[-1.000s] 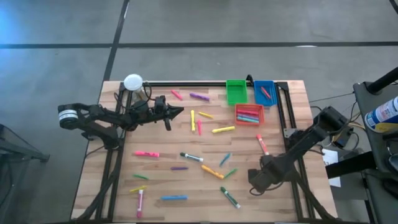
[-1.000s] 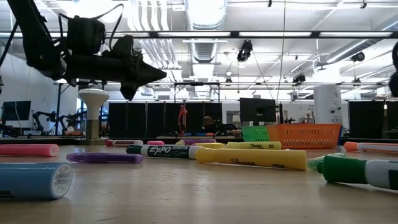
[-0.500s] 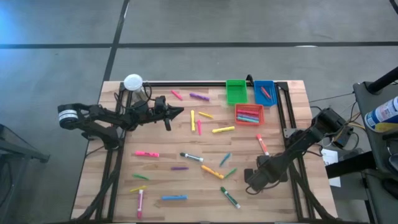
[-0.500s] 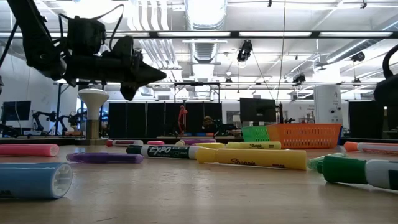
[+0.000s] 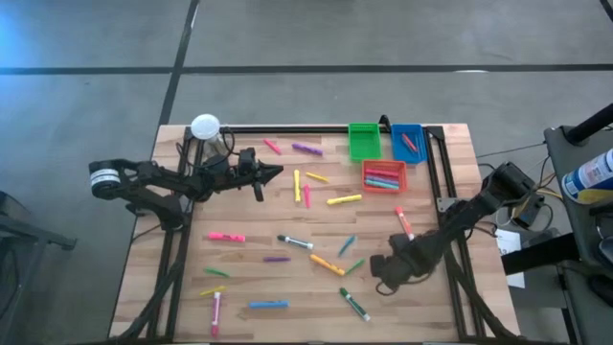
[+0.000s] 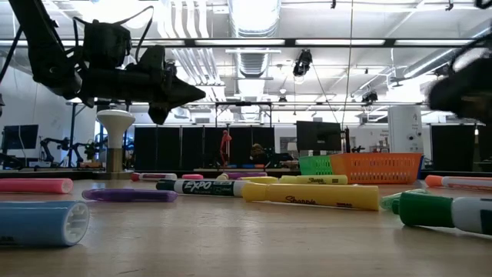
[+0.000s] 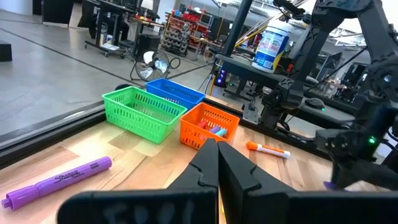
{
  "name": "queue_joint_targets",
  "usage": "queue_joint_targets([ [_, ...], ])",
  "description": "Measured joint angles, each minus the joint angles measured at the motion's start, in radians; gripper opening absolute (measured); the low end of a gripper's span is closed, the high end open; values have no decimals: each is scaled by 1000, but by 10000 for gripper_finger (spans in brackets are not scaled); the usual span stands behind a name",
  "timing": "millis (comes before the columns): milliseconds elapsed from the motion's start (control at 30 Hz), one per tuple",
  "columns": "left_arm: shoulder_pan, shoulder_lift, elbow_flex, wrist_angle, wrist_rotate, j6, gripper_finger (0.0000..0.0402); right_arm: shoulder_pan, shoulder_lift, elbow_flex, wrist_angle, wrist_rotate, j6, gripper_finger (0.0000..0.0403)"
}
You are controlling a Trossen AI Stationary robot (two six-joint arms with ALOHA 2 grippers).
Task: Pick & Place Markers
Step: Put the right violet pen into the blue bin
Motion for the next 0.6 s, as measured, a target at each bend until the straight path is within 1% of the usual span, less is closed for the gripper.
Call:
queue_joint_targets([
  [67, 0, 0, 0, 0, 0, 0, 0, -15, -35, 4, -4, 61, -38, 47],
  [133, 0, 0, 0, -1, 0, 0, 0, -46, -81, 19, -3, 135, -114, 50],
  [233, 0, 0, 0, -8, 0, 0, 0, -143, -162, 34, -41, 260, -279, 55],
  [267, 0, 0, 0, -9, 0, 1, 0, -190, -192, 37, -68, 281, -342, 55],
  [367, 0, 0, -1, -16, 0, 5, 0, -380, -280, 45, -138, 281, -589, 56],
  [467, 0, 0, -1, -21, -1, 9, 0, -635, -343, 46, -135, 276, -905, 56],
  [600, 2, 0, -1, -21, -1, 13, 0, -995, -370, 56, -125, 214, -1282, 56],
])
